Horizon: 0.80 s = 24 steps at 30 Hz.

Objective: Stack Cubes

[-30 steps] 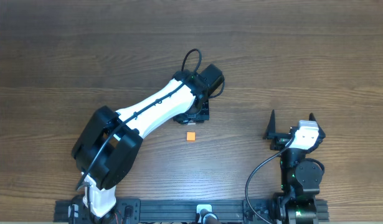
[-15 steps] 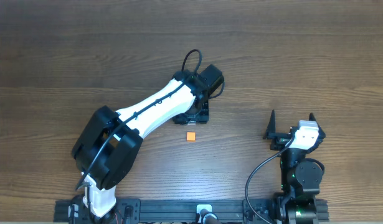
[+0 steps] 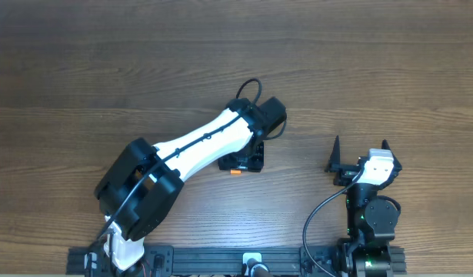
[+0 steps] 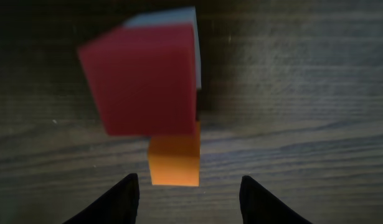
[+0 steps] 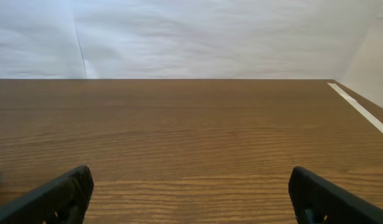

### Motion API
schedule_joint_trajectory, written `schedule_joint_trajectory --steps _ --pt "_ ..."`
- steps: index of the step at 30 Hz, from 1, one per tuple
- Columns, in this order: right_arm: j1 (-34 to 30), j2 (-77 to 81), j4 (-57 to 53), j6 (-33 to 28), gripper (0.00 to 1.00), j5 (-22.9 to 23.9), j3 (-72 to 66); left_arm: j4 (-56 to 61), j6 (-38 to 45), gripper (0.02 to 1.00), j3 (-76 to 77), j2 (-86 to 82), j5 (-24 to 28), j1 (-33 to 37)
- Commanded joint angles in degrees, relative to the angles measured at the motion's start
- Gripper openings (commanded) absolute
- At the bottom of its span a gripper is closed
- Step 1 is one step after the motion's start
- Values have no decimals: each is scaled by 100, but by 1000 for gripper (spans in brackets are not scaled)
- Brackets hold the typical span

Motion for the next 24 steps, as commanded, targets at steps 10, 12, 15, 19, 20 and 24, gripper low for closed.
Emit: schedule_joint_trajectory --steps 10,12,15,19,20,24 --pt "33 -52 -17 -7 991 -52 -31 387 -146 489 -487 -4 -11 -15" --pt "33 -52 -17 -7 991 -52 -31 431 -144 489 -487 -4 -13 -17" --pt "33 -52 -17 -7 991 -52 -31 435 -146 483 -492 -4 -116 -15" --pt "33 -52 -17 -7 991 -52 -31 433 -146 481 -492 -4 -140 13" --pt "33 -52 -17 -7 993 -52 -31 433 -146 483 -492 -4 -142 28" --pt "33 -52 -17 -7 993 -52 -31 455 -146 481 -522 -4 -210 48"
